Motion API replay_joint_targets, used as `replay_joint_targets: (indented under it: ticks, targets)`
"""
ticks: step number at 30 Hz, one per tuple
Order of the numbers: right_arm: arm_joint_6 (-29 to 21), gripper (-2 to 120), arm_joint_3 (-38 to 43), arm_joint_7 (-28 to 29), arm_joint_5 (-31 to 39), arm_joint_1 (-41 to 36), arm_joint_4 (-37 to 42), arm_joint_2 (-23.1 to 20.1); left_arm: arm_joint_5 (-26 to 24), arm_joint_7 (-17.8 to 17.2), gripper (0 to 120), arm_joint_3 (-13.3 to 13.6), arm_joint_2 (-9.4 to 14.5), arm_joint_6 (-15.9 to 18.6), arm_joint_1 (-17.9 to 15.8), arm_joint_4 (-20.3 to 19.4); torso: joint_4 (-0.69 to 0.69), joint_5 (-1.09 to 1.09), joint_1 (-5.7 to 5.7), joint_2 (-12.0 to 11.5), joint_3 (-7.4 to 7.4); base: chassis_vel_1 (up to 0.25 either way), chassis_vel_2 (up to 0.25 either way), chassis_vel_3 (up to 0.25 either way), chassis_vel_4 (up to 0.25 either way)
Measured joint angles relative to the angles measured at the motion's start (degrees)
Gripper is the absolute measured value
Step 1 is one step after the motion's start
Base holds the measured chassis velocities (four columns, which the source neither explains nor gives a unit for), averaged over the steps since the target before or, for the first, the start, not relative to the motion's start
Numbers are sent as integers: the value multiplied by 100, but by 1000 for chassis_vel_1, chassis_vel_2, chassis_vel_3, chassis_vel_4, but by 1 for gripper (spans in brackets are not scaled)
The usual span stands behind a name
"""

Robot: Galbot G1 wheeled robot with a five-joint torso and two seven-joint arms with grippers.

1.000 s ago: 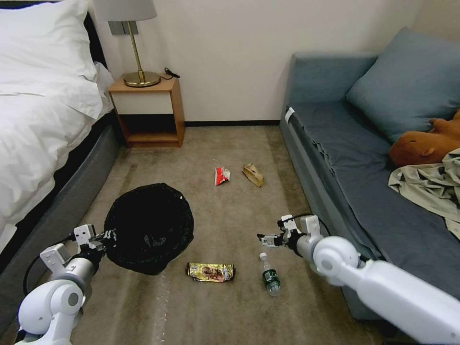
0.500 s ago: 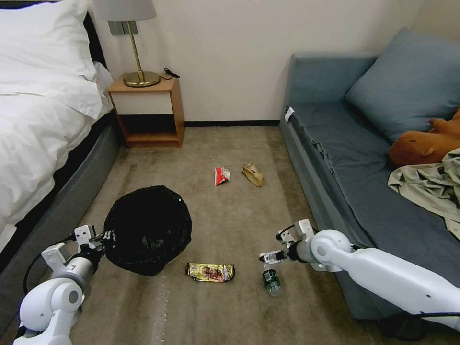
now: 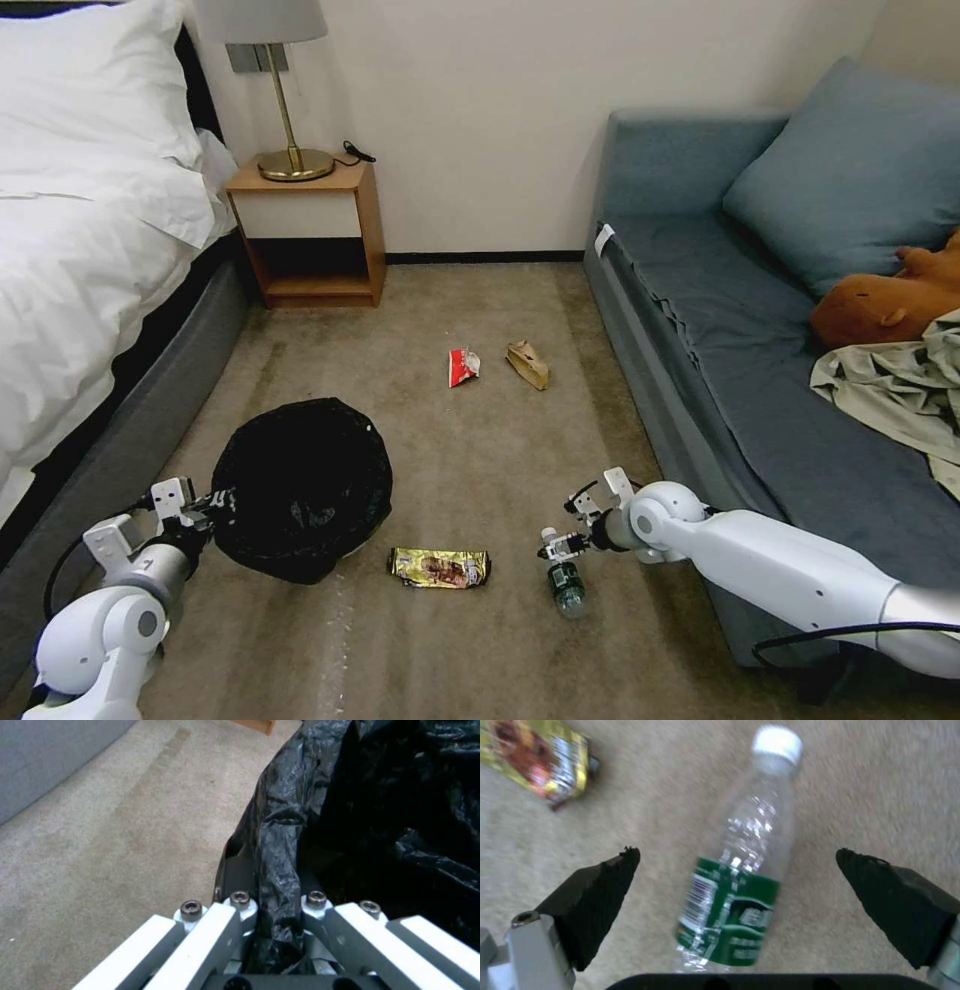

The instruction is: Pick up the trash bin, then pick up the garbage on the floor and place it into the trash bin.

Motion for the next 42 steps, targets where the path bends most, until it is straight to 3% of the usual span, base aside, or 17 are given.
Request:
replay_joint_targets:
  ticks: [19, 33, 42]
  targets:
    - [307, 100, 9, -543, -814, -182, -1230, 423, -72, 14, 4, -91, 58, -7, 14, -24, 1, 0, 0, 0, 0, 0, 0, 0, 0]
    - [469, 100, -53, -891, -1219, -147, -1421, 464, -74, 26, 4, -97, 57, -22, -16, 30, 0, 0, 0, 1, 0, 0, 0, 0, 0]
    - [573, 76, -108, -1024, -1444, -127, -1598, 568, -90, 53, 4, -129, 57, -40, 14, 42, -4, -11, -1, 2, -2, 0, 0, 0, 0]
